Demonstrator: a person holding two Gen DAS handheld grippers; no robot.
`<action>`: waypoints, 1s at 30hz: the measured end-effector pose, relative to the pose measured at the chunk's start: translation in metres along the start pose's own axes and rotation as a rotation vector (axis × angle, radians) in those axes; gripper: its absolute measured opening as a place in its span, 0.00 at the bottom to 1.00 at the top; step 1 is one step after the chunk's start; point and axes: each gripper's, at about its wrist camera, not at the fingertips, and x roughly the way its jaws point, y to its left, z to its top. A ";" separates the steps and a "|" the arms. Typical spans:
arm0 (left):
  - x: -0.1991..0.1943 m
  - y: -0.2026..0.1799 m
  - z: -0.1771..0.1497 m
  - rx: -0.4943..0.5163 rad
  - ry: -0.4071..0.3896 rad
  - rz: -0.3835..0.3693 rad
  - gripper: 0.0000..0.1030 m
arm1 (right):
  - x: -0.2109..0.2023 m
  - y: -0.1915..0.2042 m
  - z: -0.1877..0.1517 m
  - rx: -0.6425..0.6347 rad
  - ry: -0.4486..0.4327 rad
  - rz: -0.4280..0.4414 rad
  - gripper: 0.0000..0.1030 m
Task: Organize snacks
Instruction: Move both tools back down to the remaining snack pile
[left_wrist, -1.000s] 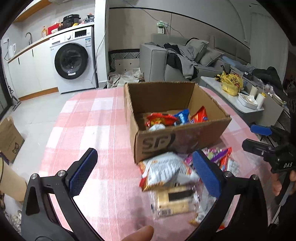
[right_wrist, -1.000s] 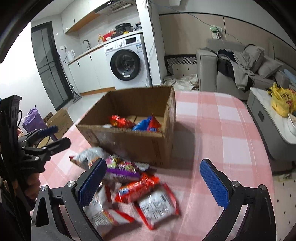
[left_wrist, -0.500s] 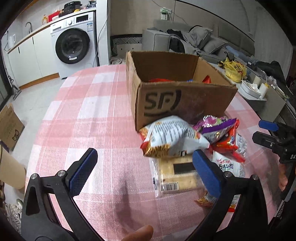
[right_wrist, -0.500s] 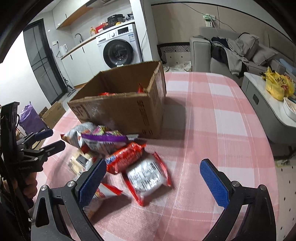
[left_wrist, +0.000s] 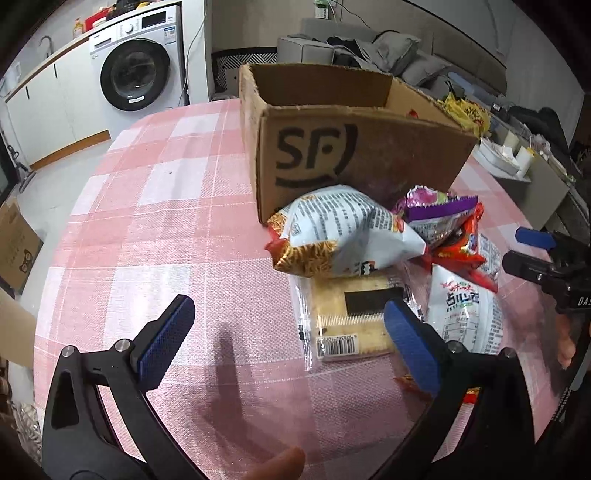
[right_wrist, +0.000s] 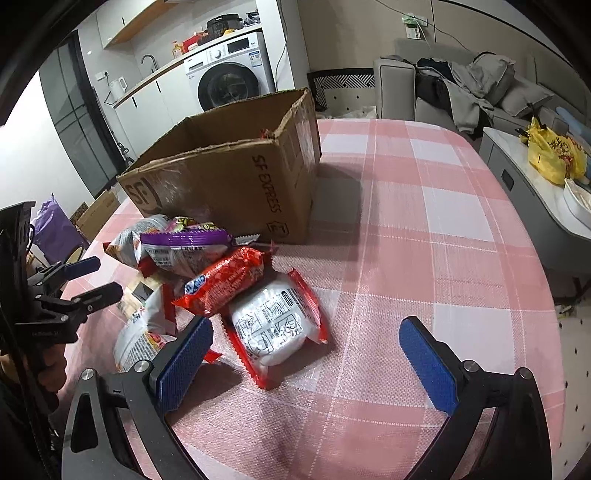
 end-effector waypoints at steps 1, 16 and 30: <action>0.003 -0.001 0.000 -0.005 0.003 0.006 0.99 | 0.001 0.000 0.000 0.000 0.003 -0.001 1.00; 0.032 -0.013 0.001 0.037 0.069 -0.101 0.99 | 0.024 -0.011 0.002 -0.026 0.068 0.038 1.00; 0.042 0.005 0.001 0.037 0.089 -0.076 0.99 | 0.046 0.000 0.005 -0.100 0.090 -0.022 1.00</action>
